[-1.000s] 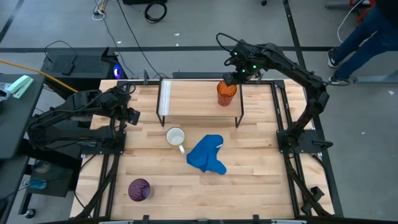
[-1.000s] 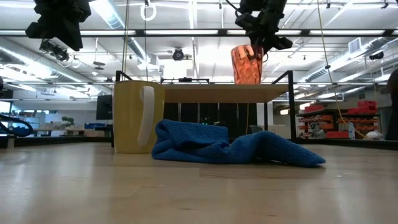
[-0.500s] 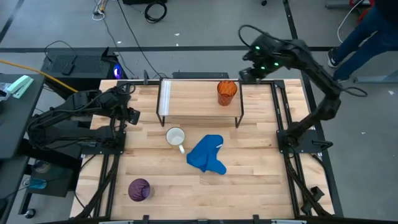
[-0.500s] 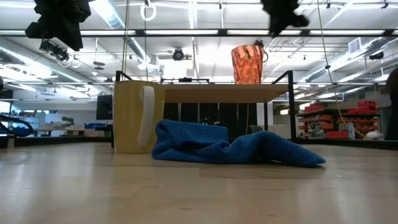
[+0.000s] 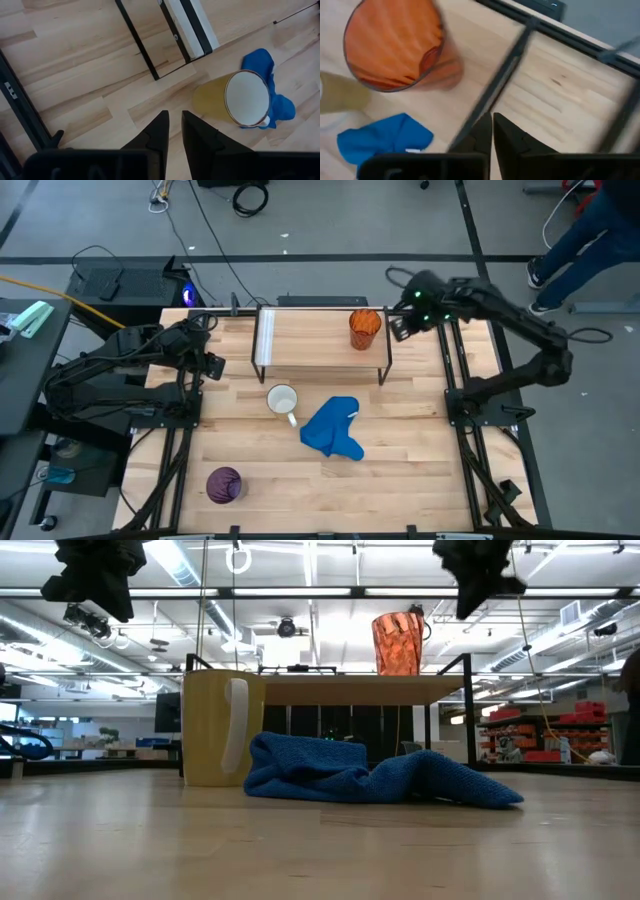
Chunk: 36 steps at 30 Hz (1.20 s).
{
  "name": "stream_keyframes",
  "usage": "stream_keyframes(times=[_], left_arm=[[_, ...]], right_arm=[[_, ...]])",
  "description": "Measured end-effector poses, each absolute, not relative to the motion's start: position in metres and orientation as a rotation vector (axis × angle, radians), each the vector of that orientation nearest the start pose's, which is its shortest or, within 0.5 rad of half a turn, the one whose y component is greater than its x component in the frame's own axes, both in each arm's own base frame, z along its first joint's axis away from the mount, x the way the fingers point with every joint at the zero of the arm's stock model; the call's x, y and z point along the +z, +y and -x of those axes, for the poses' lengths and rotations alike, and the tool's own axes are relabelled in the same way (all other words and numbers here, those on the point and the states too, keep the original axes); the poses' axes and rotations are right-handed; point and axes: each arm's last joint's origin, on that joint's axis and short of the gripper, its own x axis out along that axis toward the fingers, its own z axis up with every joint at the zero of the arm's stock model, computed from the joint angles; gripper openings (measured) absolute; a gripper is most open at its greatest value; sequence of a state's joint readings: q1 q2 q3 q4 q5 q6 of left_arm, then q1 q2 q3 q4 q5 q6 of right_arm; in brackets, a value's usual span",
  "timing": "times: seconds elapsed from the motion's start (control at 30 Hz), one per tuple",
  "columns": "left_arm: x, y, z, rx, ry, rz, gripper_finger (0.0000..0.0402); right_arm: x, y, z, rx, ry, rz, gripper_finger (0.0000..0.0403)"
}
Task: Stack small to large cups/mugs on shelf
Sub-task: Put the orange cup on the shelf
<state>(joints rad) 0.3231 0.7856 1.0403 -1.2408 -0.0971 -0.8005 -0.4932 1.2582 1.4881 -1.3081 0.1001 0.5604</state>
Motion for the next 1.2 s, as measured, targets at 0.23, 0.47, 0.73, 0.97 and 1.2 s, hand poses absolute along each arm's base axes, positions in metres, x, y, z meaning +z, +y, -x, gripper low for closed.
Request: stream_keyframes(times=[0.23,0.47,0.73,0.97,1.2], left_arm=[[0.33,0.037,-0.102,0.764,0.783,0.833,0.0063],[0.33,0.037,-0.102,0.769,0.775,0.83,0.0056],[0.33,0.038,-0.103,0.769,0.766,0.837,0.0063],[0.33,0.038,-0.103,0.769,0.763,0.837,0.0056],[0.33,0.038,-0.103,0.769,0.764,0.837,0.0062]], right_arm=[[0.354,-0.11,-0.196,-0.769,0.821,-0.724,0.0008],[0.346,-0.118,-0.211,-0.748,0.783,-0.727,0.0005],[0.342,-0.12,-0.217,-0.735,0.788,-0.727,0.0004],[0.343,-0.12,-0.217,-0.72,0.781,-0.722,0.0003],[0.344,-0.12,-0.218,-0.701,0.78,-0.72,0.0002]])
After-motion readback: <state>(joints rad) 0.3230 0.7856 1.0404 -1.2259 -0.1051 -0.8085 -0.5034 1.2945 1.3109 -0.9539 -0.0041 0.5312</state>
